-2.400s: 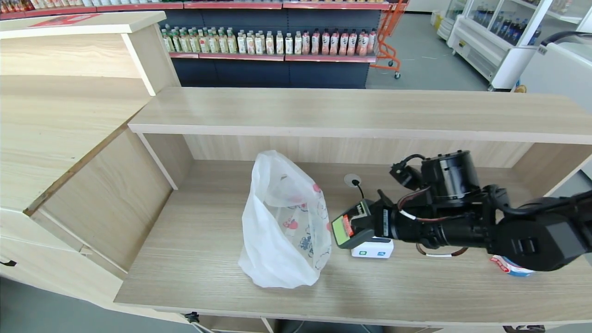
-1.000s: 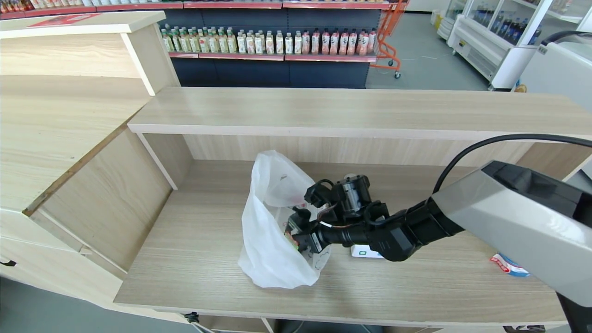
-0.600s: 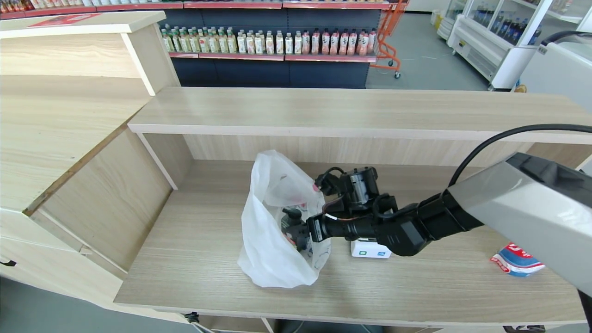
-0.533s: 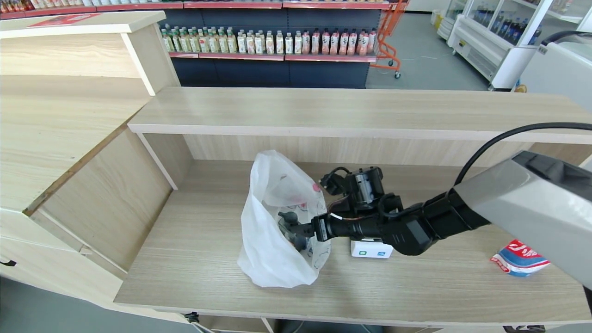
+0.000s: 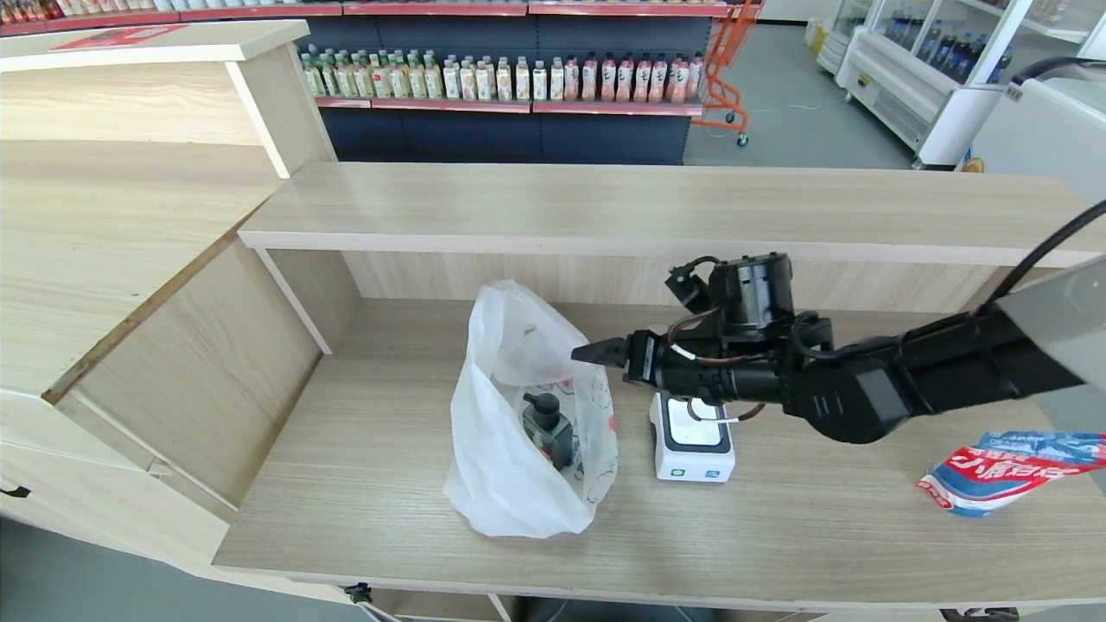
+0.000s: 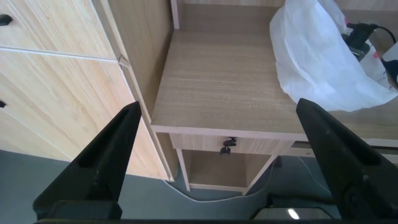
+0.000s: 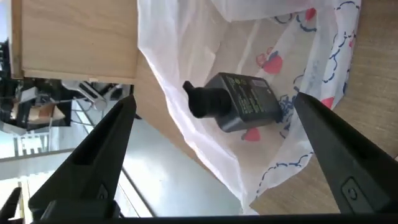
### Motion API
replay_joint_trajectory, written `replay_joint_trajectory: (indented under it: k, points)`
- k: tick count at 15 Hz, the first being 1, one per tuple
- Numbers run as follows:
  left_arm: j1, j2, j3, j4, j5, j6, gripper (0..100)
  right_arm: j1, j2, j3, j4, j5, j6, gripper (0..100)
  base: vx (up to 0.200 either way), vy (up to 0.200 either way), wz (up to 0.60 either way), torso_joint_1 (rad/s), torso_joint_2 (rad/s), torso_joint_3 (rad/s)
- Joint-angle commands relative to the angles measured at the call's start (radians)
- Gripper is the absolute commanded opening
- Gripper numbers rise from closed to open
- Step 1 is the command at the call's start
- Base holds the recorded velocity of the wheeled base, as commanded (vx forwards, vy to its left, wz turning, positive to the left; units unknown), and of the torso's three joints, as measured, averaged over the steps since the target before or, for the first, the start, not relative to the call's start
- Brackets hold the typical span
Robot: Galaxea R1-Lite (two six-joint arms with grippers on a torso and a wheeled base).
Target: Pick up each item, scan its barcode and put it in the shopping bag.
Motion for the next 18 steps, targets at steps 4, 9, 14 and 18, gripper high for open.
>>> replay_joint_trajectory:
  k: [4, 9, 14, 18]
  points:
    - [0.0, 0.0, 0.0, 0.0, 0.0, 0.0, 100, -0.13, -0.53, 0.266, 0.082, 0.074, 0.029, 100, 0.0, 0.0, 0.0, 0.0, 0.0, 0.0]
    - [0.0, 0.0, 0.0, 0.0, 0.0, 0.0, 100, -0.296, -0.794, 0.289, 0.408, 0.07, -0.085, 100, 0.0, 0.0, 0.0, 0.0, 0.0, 0.0]
    - [0.0, 0.0, 0.0, 0.0, 0.0, -0.002, 100, -0.391, -0.847, 0.318, 0.481, 0.07, -0.085, 100, 0.0, 0.0, 0.0, 0.0, 0.0, 0.0]
    - [0.002, 0.0, 0.0, 0.0, 0.002, 0.005, 100, -0.394, -0.864, 0.324, 0.529, 0.009, -0.054, 100, 0.0, -0.1, 0.0, 0.002, 0.0, 0.001]
